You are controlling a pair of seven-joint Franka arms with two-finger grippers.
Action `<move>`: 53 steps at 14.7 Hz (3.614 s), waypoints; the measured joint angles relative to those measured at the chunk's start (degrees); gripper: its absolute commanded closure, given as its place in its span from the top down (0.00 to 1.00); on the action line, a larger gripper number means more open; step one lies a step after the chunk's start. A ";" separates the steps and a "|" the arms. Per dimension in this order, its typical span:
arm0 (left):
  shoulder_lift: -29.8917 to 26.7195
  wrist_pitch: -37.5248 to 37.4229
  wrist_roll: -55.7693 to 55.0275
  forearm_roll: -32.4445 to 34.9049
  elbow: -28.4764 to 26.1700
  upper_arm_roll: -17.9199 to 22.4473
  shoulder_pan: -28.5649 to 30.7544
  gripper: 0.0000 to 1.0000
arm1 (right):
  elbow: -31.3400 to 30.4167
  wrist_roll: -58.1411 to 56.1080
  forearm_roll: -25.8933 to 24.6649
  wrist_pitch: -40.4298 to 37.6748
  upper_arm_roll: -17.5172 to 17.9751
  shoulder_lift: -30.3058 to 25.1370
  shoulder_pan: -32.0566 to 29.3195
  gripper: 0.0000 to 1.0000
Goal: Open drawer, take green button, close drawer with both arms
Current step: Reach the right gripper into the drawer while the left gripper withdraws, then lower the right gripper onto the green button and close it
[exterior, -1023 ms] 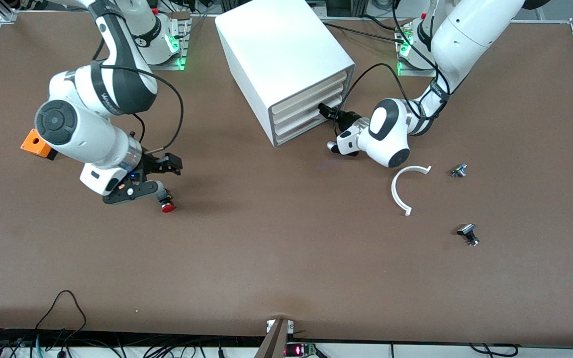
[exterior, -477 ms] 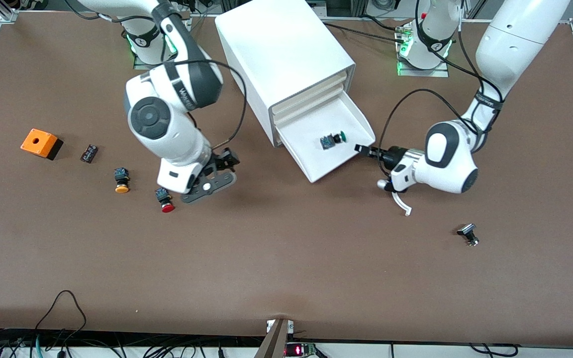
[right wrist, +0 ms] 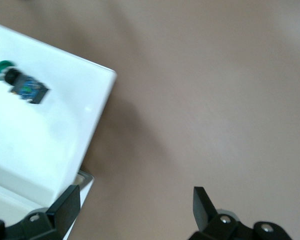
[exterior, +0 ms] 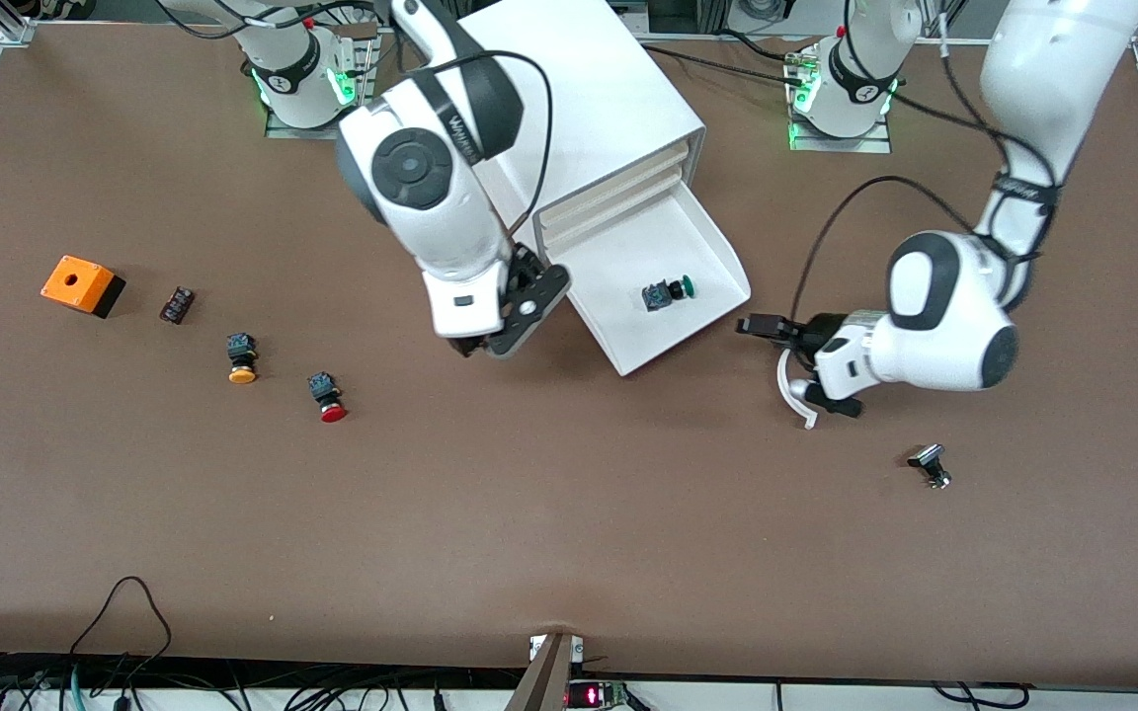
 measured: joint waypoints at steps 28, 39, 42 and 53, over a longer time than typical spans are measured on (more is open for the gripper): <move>-25.98 -21.45 -5.50 23.88 2.79 6.16 2.37 1.00 | 8.04 -29.22 -6.77 13.15 -0.14 17.97 16.24 1.00; -25.72 -21.40 -5.53 23.88 2.90 6.16 2.34 1.00 | 8.14 -28.77 -6.77 13.13 -0.15 18.86 17.14 1.00; -25.69 -21.35 -5.53 23.88 3.08 6.16 2.34 1.00 | 8.14 -28.51 -6.77 13.18 -0.15 19.36 17.18 0.96; -25.28 -21.34 -5.53 23.88 3.09 6.46 2.34 1.00 | 8.54 -28.42 -7.63 16.72 -0.15 20.33 17.42 0.42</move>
